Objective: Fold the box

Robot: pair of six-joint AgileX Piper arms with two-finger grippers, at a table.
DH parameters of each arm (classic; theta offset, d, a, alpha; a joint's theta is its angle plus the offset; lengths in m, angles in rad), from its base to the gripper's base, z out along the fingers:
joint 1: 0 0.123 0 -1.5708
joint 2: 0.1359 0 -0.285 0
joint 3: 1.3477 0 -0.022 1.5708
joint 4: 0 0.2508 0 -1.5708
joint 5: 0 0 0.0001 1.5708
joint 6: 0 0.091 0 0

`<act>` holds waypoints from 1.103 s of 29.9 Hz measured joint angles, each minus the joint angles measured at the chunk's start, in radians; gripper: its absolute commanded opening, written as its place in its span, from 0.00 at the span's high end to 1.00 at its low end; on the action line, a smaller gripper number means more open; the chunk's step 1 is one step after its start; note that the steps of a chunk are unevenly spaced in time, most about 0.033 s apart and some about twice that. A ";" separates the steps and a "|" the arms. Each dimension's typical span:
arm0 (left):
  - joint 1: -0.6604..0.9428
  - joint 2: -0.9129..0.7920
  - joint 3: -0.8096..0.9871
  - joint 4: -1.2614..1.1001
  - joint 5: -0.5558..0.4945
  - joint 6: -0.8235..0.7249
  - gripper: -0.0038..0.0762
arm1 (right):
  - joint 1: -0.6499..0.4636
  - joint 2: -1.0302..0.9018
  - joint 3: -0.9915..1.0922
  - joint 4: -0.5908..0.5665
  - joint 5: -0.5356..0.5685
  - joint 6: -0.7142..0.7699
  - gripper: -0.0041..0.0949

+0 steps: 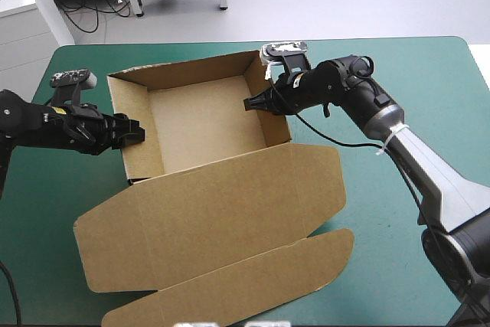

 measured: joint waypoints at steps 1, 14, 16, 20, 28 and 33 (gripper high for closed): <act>-0.007 0.000 0.000 0.016 -0.004 -0.019 0.76 | 0.000 0.000 0.000 -0.001 0.001 0.004 0.96; -0.147 0.037 0.001 0.251 -0.083 -0.190 0.96 | 0.005 -0.008 0.000 -0.064 0.073 0.071 0.96; -0.176 0.056 0.001 0.266 -0.085 -0.198 0.96 | 0.005 -0.022 -0.001 -0.107 0.105 0.085 0.96; -0.260 0.125 0.000 0.308 -0.092 -0.216 0.96 | 0.005 -0.050 -0.001 -0.197 0.193 0.129 0.96; -0.376 0.291 -0.032 0.372 -0.105 -0.264 0.96 | 0.004 -0.052 0.097 -0.274 0.284 0.180 0.96; -0.382 0.386 -0.042 0.367 -0.113 -0.263 0.96 | 0.004 -0.052 0.224 -0.274 0.219 0.216 0.96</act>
